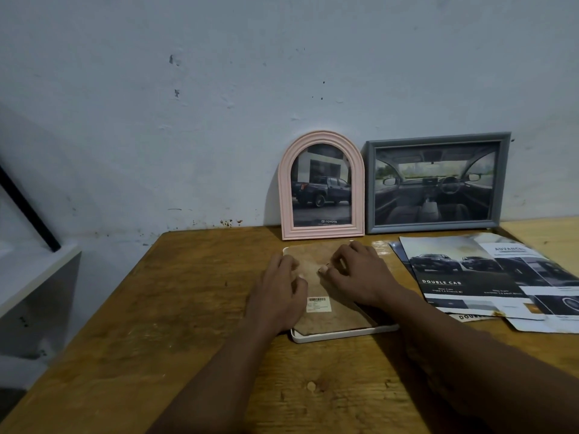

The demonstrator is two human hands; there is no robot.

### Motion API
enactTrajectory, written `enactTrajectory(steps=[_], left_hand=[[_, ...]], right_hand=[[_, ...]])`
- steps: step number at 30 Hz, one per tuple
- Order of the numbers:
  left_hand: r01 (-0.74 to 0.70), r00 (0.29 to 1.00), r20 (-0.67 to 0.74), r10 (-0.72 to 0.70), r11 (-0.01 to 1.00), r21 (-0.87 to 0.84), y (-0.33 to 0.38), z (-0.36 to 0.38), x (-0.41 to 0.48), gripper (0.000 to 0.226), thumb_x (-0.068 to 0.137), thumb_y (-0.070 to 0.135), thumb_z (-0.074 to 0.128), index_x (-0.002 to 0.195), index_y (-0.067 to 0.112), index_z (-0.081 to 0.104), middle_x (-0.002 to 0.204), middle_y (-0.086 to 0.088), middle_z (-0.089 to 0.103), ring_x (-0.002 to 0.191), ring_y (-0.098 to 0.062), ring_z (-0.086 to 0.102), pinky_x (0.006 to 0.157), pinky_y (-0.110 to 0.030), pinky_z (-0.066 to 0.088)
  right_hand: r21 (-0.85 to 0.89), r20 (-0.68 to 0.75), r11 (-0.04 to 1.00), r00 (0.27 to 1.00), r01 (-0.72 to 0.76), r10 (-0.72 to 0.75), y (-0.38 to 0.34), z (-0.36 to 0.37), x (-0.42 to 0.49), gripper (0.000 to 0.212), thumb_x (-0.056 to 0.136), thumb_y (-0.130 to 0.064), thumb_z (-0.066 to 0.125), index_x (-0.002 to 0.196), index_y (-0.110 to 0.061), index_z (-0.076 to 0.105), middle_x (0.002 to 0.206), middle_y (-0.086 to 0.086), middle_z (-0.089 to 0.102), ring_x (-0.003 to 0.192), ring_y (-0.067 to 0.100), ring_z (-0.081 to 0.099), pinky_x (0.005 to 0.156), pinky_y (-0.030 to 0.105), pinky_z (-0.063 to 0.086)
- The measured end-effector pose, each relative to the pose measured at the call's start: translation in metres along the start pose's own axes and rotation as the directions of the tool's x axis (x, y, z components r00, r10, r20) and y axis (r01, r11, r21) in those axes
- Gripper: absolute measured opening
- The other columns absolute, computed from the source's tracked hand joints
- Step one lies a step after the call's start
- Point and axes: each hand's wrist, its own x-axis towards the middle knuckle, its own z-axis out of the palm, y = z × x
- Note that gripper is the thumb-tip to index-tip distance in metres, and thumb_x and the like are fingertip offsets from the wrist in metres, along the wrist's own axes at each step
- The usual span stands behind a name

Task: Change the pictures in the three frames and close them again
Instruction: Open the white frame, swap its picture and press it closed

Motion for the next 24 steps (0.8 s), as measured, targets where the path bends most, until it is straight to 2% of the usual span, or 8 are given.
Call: enactTrajectory(steps=[4,6,12,16,19,21,24], left_hand=[[-0.037,0.998,-0.051,0.033,0.997,-0.072,-0.003,0.002,-0.001,0.033,0.104,0.035,0.04,0.133,0.025,0.053,0.128,0.006,0.055,0.106,-0.01,0.054,0.09,-0.037,0.051],[-0.051,0.997,-0.058,0.047,0.997,-0.061,-0.001,0.001,-0.002,0.032,0.106,0.036,0.037,0.13,0.025,0.056,0.123,0.007,0.058,0.104,-0.01,0.054,0.089,-0.036,0.049],[-0.092,0.993,-0.091,0.082,0.988,-0.121,-0.005,0.002,-0.002,0.037,0.104,0.046,0.03,0.116,0.028,0.06,0.105,0.01,0.062,0.091,-0.005,0.056,0.078,-0.035,0.051],[-0.065,0.995,-0.083,0.055,0.991,-0.115,-0.006,0.001,-0.002,0.032,0.105,0.037,0.04,0.129,0.026,0.059,0.119,0.008,0.064,0.102,-0.007,0.056,0.085,-0.033,0.05],[-0.08,0.997,-0.015,0.08,0.997,-0.01,-0.002,-0.001,0.001,0.031,0.104,0.032,0.045,0.13,0.024,0.059,0.126,0.007,0.058,0.106,-0.009,0.055,0.09,-0.035,0.052],[-0.098,0.993,0.069,0.092,0.991,0.087,0.004,-0.003,0.003,0.035,0.105,0.036,0.044,0.135,0.023,0.056,0.134,0.005,0.051,0.108,-0.014,0.056,0.092,-0.039,0.052],[-0.068,0.982,0.187,0.038,0.986,0.155,0.007,-0.001,0.003,0.053,0.106,0.045,0.038,0.154,0.021,0.036,0.155,0.001,0.027,0.127,-0.024,0.05,0.102,-0.043,0.048]], right_hand=[[0.012,0.018,0.999,0.999,-0.039,0.039,0.003,0.0,0.003,0.057,0.088,-0.065,0.053,0.129,-0.026,0.053,0.141,0.002,0.044,0.131,0.024,0.038,0.101,0.041,0.038],[0.012,0.05,0.999,0.998,-0.048,0.047,0.005,-0.001,0.005,0.063,0.089,-0.067,0.051,0.135,-0.024,0.052,0.148,0.003,0.043,0.135,0.024,0.037,0.105,0.042,0.038],[0.096,0.001,0.993,0.997,-0.071,0.072,0.012,-0.001,0.006,0.052,0.089,-0.061,0.057,0.125,-0.023,0.058,0.132,0.002,0.053,0.114,0.018,0.049,0.093,0.037,0.048],[0.045,-0.023,0.999,0.999,-0.031,0.032,0.011,0.003,0.002,0.05,0.09,-0.06,0.053,0.126,-0.026,0.055,0.136,0.003,0.048,0.121,0.021,0.046,0.097,0.039,0.045],[-0.08,0.013,0.996,0.999,0.044,-0.043,0.006,0.006,-0.003,0.047,0.097,-0.056,0.039,0.132,-0.026,0.048,0.145,0.004,0.04,0.141,0.028,0.029,0.108,0.046,0.035],[-0.133,0.064,0.989,0.997,0.06,-0.051,0.003,0.008,-0.006,0.047,0.099,-0.053,0.03,0.136,-0.026,0.04,0.152,0.004,0.034,0.149,0.03,0.015,0.114,0.05,0.026],[-0.138,0.108,0.988,0.993,0.063,-0.048,0.003,0.003,-0.003,0.047,0.099,-0.053,0.029,0.137,-0.026,0.038,0.15,0.006,0.036,0.144,0.029,0.025,0.11,0.049,0.032]])
